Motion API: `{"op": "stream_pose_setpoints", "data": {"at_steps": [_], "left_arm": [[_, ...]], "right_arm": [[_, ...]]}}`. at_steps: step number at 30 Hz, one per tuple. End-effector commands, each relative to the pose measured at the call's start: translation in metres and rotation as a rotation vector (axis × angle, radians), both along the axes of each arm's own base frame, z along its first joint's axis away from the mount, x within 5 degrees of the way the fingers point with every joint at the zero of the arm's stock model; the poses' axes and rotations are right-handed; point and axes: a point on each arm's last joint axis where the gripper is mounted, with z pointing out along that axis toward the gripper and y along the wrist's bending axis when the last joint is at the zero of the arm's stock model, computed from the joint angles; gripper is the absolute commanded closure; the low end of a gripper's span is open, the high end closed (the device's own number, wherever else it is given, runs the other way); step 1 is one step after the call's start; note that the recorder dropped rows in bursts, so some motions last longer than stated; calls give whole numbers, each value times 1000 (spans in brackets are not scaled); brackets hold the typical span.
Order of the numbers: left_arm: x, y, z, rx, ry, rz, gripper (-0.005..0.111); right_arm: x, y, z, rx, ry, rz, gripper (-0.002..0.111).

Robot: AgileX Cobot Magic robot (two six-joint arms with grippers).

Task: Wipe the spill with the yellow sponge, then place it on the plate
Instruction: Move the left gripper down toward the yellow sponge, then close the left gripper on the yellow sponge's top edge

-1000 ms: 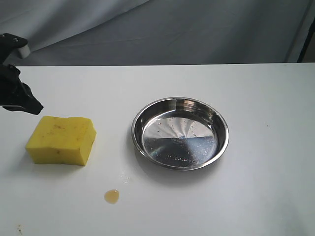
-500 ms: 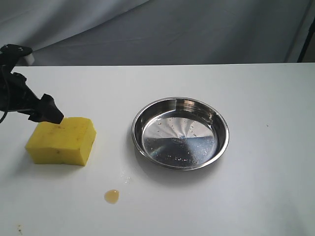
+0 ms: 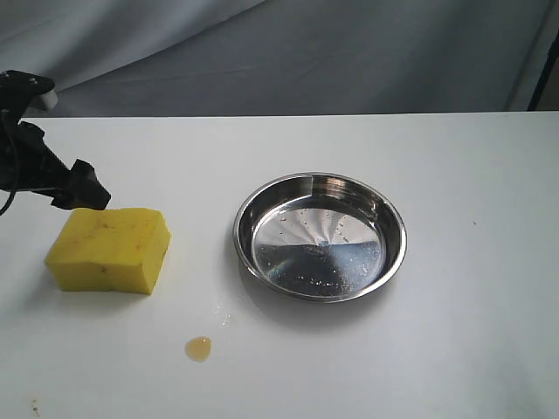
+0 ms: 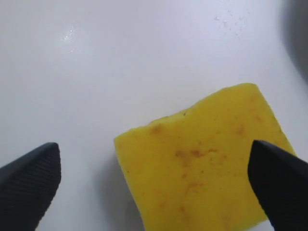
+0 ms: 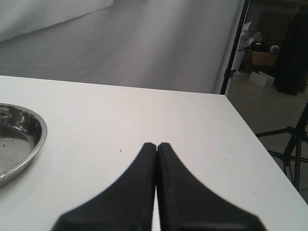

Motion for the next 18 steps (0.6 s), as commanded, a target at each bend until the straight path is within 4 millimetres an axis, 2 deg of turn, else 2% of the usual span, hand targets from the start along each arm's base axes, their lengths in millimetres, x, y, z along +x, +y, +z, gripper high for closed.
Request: {"op": "stream_pose_setpoints", "data": {"at_steps": [1, 6, 10, 15, 18], "left_arm": [[1, -1, 0, -1, -9, 14, 2], [3, 0, 1, -33, -6, 111, 2], [0, 0, -1, -13, 25, 81, 2], [-1, 1, -3, -29, 63, 139, 2], [-1, -1, -22, -34, 154, 125, 2]], "right_arm": [[0, 0, 0, -7, -10, -4, 108], [0, 0, 0, -7, -10, -4, 108], [0, 0, 0, -7, -10, -4, 108], [0, 0, 0, -7, -10, -4, 108], [0, 0, 0, -7, -10, -4, 108]]}}
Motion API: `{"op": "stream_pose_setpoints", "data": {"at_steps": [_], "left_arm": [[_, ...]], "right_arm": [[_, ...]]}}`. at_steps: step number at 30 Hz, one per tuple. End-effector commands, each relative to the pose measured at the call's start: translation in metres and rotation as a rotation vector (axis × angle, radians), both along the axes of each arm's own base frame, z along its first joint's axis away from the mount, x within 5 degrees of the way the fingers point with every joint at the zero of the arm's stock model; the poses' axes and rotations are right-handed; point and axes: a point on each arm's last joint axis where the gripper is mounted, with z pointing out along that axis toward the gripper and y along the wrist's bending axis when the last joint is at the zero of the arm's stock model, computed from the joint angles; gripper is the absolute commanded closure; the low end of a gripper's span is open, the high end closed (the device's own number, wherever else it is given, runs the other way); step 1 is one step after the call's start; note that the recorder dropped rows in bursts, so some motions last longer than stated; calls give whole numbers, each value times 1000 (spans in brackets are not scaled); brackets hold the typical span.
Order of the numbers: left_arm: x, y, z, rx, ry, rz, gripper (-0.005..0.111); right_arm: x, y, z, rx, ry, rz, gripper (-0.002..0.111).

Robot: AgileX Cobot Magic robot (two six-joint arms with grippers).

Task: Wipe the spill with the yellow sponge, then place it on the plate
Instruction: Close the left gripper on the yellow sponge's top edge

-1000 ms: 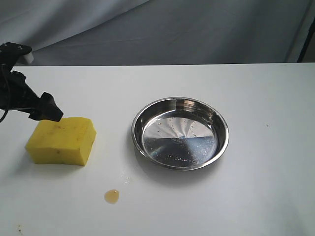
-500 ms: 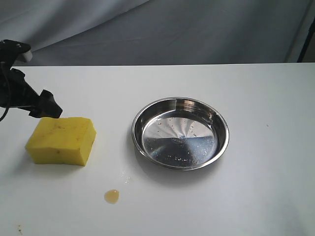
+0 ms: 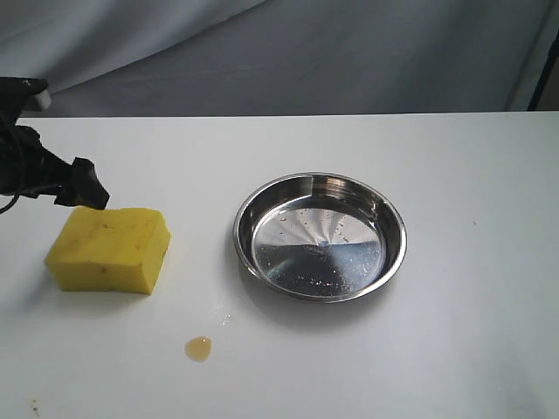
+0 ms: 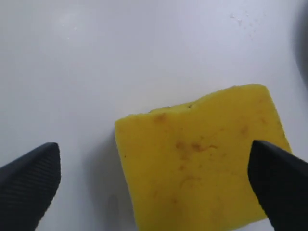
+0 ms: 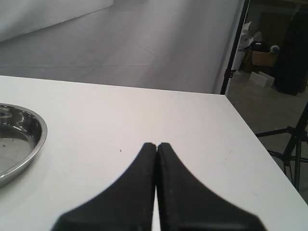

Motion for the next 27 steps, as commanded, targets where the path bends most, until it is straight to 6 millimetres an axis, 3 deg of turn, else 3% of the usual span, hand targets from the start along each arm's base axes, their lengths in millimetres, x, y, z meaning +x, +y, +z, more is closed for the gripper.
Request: {"op": "stream_pose_setpoints", "data": {"at_steps": [1, 7, 10, 12, 17, 18, 23, 27], "left_arm": [[1, -3, -25, -12, 104, -4, 2], [4, -3, -59, -22, 208, 20, 3], [3, -3, -68, -25, 244, 14, 14], [3, -3, -71, -23, 252, 12, 31], [3, -3, -71, -21, 252, 7, 100], [3, -2, -72, -12, 249, -10, 106], [1, 3, -70, 60, 249, -66, 107], [0, 8, -54, 120, 208, -42, 107]], "right_arm": [[0, 0, 0, -7, -10, -4, 108], [0, 0, 0, -7, -10, -4, 108], [0, 0, 0, -7, -10, -4, 108], [0, 0, 0, -7, -10, -4, 108], [0, 0, 0, -7, -10, -4, 108], [0, 0, 0, -7, -10, -4, 108], [0, 0, 0, -7, -10, -4, 108], [0, 0, 0, -7, -10, -4, 108]]}}
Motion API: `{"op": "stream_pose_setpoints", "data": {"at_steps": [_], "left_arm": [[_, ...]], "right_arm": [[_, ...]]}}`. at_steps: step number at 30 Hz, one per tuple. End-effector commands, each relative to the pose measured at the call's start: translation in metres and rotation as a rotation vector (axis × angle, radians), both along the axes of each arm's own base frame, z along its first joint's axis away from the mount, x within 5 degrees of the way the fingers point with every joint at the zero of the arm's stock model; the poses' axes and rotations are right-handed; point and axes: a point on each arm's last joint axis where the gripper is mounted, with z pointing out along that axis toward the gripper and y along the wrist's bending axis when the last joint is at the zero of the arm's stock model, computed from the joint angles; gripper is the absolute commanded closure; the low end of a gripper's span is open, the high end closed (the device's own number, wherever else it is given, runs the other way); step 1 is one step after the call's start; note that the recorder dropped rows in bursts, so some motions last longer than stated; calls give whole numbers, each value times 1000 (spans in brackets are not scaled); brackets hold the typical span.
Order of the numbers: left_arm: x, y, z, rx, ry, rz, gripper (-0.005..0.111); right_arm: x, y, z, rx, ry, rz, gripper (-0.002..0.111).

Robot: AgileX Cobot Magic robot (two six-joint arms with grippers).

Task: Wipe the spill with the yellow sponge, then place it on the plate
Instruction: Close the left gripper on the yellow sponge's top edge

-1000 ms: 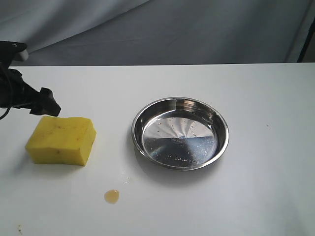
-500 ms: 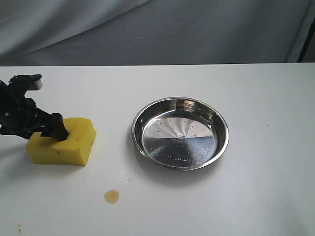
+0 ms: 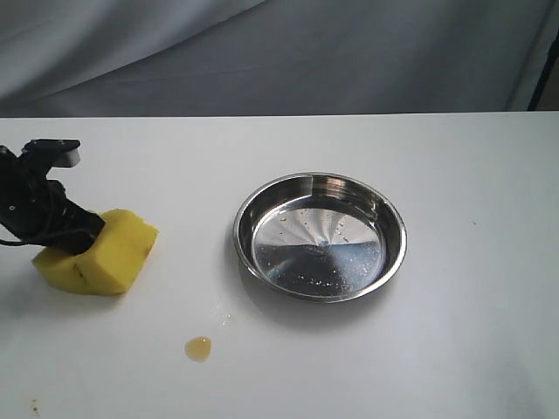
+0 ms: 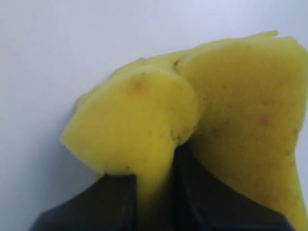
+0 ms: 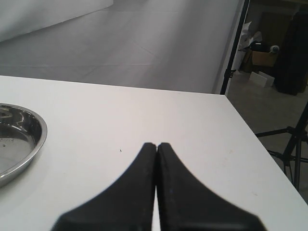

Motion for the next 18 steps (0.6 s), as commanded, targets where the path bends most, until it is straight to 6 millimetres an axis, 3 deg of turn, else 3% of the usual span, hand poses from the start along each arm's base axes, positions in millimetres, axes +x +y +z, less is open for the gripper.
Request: {"op": "stream_pose_setpoints", "data": {"at_steps": [1, 5, 11, 14, 18], "left_arm": [[-1, 9, 15, 105, -50, -36, 107], [-7, 9, 30, 119, -91, -41, 107], [-16, 6, 13, 145, -140, -40, 107], [-15, -7, 9, 161, -207, -68, 107], [-16, -40, 9, 171, -248, -179, 107]], "right_arm": [[0, 0, 0, -7, -10, -4, 108], [0, 0, 0, -7, -10, -4, 108], [0, 0, 0, -7, -10, -4, 108], [0, 0, 0, -7, -10, -4, 108], [0, 0, 0, -7, -10, -4, 108]]}}
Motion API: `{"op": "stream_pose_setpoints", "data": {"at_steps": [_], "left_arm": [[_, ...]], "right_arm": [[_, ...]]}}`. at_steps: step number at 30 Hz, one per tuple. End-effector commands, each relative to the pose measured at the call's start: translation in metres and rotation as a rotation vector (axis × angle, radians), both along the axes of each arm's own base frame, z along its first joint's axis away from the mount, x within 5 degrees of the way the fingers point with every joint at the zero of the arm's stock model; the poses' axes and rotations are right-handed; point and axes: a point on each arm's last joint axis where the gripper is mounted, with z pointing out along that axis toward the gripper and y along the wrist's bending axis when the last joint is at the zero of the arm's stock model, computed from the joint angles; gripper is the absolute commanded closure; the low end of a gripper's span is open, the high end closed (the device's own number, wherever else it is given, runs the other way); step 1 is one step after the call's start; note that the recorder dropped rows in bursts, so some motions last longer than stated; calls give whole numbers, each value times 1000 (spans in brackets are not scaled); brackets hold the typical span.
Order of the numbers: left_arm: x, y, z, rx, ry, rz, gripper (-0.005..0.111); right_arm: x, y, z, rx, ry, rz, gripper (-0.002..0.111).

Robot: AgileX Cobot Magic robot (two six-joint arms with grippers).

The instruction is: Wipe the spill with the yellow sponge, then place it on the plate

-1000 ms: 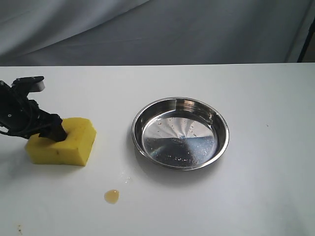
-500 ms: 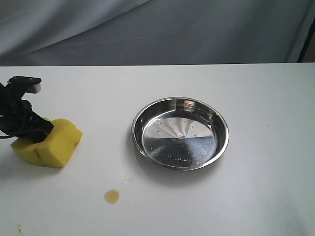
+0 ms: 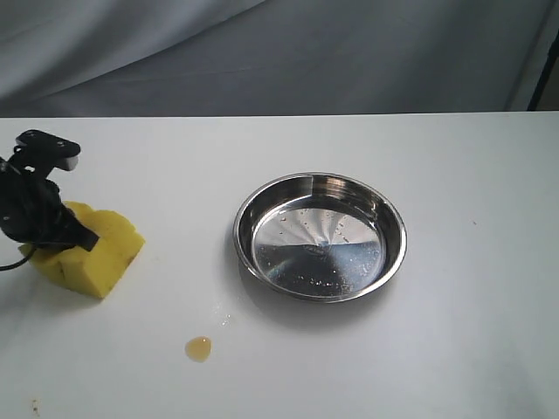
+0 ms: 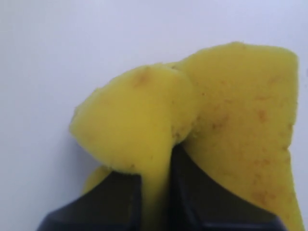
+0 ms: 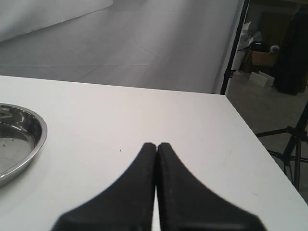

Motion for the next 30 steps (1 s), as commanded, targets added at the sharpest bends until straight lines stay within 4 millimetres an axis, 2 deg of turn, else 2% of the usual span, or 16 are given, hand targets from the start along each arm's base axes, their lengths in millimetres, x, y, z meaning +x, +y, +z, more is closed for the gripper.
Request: {"op": "stream_pose_setpoints", "data": {"at_steps": [1, 6, 12, 20, 30], "left_arm": [[-3, -38, 0, 17, -46, -118, 107], [-21, -82, -16, 79, 55, -331, 107], [-49, -118, -27, 220, 196, -591, 107], [-83, -159, -26, 266, 267, -761, 107], [-124, -205, -26, 289, 253, -946, 107]], "right_arm": [[0, 0, 0, -7, -10, -4, 108], [0, 0, 0, -7, -10, -4, 108], [0, 0, 0, -7, -10, -4, 108], [0, 0, 0, -7, -10, -4, 108], [0, 0, 0, -7, -10, -4, 108]]}}
